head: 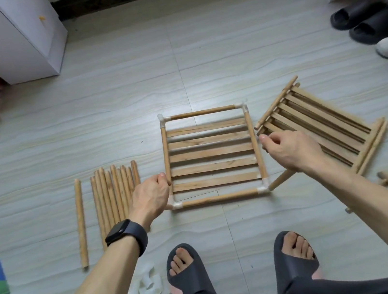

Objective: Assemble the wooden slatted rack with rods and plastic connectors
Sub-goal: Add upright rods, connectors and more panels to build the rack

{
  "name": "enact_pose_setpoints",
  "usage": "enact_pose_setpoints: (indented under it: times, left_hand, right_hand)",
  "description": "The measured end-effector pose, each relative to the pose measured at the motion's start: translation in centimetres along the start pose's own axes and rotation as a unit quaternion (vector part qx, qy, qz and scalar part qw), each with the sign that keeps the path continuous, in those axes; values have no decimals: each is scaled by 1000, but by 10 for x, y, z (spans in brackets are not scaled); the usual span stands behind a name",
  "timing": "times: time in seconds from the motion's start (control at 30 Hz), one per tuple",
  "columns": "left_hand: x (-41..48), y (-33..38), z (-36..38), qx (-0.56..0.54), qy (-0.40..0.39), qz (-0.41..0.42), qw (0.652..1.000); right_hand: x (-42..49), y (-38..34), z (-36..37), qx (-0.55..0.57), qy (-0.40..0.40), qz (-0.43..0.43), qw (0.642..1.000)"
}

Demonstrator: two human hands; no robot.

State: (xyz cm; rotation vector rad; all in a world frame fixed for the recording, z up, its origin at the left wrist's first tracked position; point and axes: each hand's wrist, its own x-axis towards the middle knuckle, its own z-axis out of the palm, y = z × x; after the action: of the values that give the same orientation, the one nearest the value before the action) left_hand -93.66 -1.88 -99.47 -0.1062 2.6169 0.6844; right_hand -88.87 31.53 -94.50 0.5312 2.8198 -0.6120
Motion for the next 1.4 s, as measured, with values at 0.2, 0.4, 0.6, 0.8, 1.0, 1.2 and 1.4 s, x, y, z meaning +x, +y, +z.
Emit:
enact_pose_setpoints:
  times: [0.2,0.4,0.6,0.8,1.0,1.2,1.4]
  left_hand:
    - [7,2,-2,11,2,0,1000]
    - [-3,6,-11,44,22,-11,999]
    - [-3,10,-18,89,69,-49,992]
    - [15,32,-38,18,91,-90,992]
    - [75,43,-74,-293,163,-126,934]
    - [86,61,-60,-140,293,-19,946]
    - [28,98,-10,-173,105,218,955]
  right_hand:
    - [5,1,5,9,47,-13,999]
    - [-12,6,-7,-17,93,0,996]
    - [-35,5,7,36,77,42,996]
    - [-25,4,13,217,26,144,965]
    - [16,-45,15,486,3,188,854]
    - [38,-106,45,641,-10,165,750]
    - [80,-82,86,654,-54,200,727]
